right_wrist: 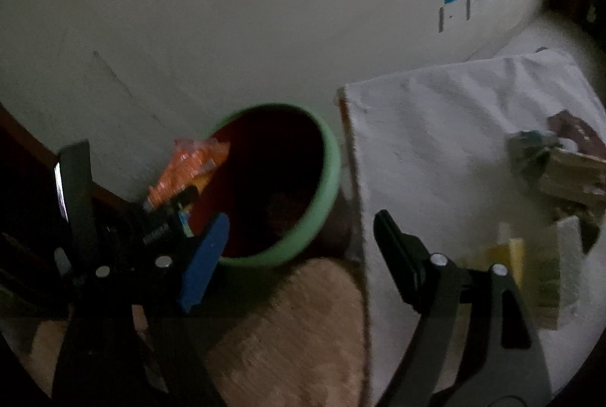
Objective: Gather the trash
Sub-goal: 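Open the right tool then the left tool over the green bucket, then return both tools to the table while the right tool grasps the torn white carton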
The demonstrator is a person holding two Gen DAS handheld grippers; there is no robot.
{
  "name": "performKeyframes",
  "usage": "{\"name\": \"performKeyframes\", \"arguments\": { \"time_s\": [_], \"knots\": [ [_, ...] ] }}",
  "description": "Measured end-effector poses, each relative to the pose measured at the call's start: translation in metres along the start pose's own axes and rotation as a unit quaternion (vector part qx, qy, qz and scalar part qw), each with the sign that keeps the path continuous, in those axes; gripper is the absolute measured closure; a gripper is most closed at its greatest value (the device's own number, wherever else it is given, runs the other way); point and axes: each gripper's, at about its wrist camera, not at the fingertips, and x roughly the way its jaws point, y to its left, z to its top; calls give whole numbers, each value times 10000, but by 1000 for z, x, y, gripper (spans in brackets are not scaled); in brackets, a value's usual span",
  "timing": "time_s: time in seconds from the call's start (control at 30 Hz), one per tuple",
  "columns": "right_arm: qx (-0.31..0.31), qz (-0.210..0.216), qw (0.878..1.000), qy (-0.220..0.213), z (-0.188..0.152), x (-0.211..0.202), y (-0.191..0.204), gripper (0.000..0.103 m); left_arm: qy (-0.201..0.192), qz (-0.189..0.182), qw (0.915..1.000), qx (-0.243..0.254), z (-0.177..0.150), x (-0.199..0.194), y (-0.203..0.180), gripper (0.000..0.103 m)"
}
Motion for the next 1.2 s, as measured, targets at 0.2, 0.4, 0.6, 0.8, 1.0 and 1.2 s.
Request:
{"name": "performKeyframes", "arguments": {
  "time_s": [0.2,0.4,0.6,0.8,1.0,1.2],
  "knots": [
    [82,-92,9999,16,-18,-11,-12,23,-42,57,10000,32,0,-3,-3,45],
    [221,-87,9997,80,-28,-14,-22,23,-133,136,9998,68,2,-11,-4,39],
    [334,-96,9993,115,-42,-18,-32,23,-142,160,9997,102,2,-18,-9,38],
    [611,-215,9979,4,-46,-29,-58,23,-241,64,9993,293,4,-30,-28,38],
    [1086,-636,9915,-316,-54,-56,-110,22,-268,-106,9977,608,0,-41,-58,38],
    [1685,-1226,9762,-598,-63,-83,-185,22,-195,-326,9951,908,-8,-48,-91,38]
  ]
}}
